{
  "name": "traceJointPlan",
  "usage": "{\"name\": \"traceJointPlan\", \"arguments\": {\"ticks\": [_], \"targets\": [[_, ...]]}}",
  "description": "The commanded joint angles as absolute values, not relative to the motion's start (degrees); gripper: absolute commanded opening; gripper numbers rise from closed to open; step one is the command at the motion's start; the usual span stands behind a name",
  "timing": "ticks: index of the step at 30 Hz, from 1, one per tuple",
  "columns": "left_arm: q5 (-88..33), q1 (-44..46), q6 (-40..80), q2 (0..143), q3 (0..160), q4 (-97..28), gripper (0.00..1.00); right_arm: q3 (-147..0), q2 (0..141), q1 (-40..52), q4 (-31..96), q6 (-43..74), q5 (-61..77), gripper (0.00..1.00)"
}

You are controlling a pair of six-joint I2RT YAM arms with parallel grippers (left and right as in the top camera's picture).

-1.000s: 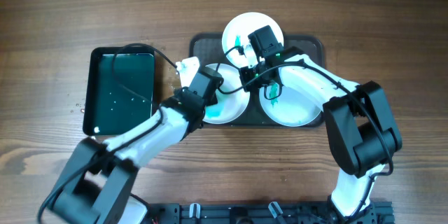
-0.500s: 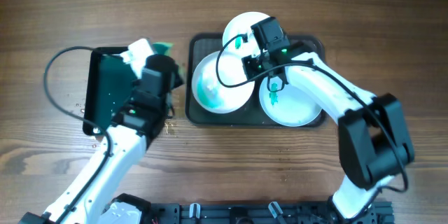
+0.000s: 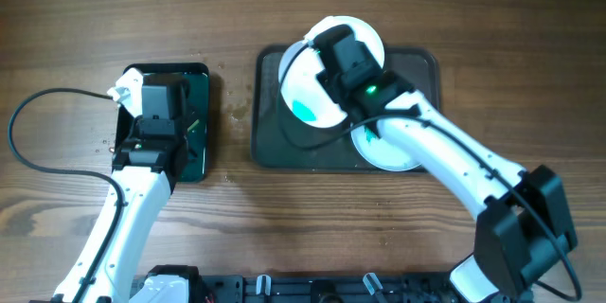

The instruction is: Clean dirty plates on tray and stack at the side

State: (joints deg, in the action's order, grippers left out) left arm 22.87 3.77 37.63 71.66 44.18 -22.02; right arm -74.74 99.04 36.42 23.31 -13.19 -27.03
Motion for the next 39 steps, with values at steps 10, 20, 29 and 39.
{"name": "traceJointPlan", "arguments": {"ticks": [10, 20, 29, 39], "targets": [[23.2, 2.4, 38.4, 71.0, 44.2, -22.9, 0.04, -76.2, 96.6, 50.5, 5.9, -52.0, -56.0, 0.04], [23.2, 2.4, 38.4, 71.0, 44.2, -22.8, 0.04, -76.2, 96.6, 51.2, 4.0, -53.6, -55.6, 0.04], [22.5, 2.4, 38.4, 71.0, 44.2, -22.8, 0.04, -76.1, 97.7, 44.2, 14.3, -31.1, -28.2, 0.04], [22.3, 2.4, 38.4, 71.0, 44.2, -22.8, 0.04, -76.1, 95.8, 14.0, 13.9, 2.2, 9.8, 0.04]]}}
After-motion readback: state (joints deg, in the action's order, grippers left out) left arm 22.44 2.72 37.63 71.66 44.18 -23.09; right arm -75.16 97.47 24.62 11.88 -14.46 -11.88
